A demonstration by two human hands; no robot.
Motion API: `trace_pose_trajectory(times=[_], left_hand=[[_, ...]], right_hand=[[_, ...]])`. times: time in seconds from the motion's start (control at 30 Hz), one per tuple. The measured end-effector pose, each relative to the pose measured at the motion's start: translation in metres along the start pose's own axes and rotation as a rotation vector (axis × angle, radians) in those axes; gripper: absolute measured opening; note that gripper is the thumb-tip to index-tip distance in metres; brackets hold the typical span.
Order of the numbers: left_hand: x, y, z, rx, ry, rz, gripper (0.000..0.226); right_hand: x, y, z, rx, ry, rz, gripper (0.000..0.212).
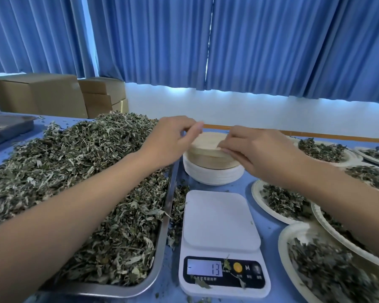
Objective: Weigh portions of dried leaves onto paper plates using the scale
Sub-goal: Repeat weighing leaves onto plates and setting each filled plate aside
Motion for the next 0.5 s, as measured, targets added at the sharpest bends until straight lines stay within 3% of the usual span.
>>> trace_pose_trajectory(times=[0.03, 0.1, 0.2, 0.3, 0.4, 0.5], left_hand=[[-0.005, -0.003, -0.006, -0.002, -0.057, 0.047, 0.045], [-0.019, -0.007, -0.020, -0.161, -0.195, 0.168, 0.036], [-0.033, -0.008, -0.042, -0.658, -0.348, 0.329, 0.029], [-0.030, -0.012, -0.059, -1.016, -0.353, 0.445, 0.045], [-0.025, -0.018, -0.064, -1.073, -0.329, 0.473, 0.053], [-0.023, -0.019, -0.067, -1.066, -0.335, 0.435, 0.047]], right_hand=[[-0.011, -0.002, -0.013, 0.009, -0.029, -0.004, 0.036], [-0.035, 0.001, -0.044, -0.001, -0.071, -0.015, 0.021], [-0.061, 0.018, -0.081, -0.062, -0.079, 0.056, 0.033], [-0.073, 0.027, -0.100, -0.091, -0.083, 0.114, 0.014], [-0.082, 0.021, -0.102, -0.023, 0.013, 0.178, 0.029], [-0.108, 0.015, -0.104, 0.101, -0.052, 0.265, 0.026]])
Point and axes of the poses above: each hand's wrist, its own z-axis towards the middle knuckle, its own y-axis out of the palm, x = y × z, the point moved 2 cm from there along z, towards the middle knuckle, and after that the axes turned 8 degrees about z, right-handed, at the moved point
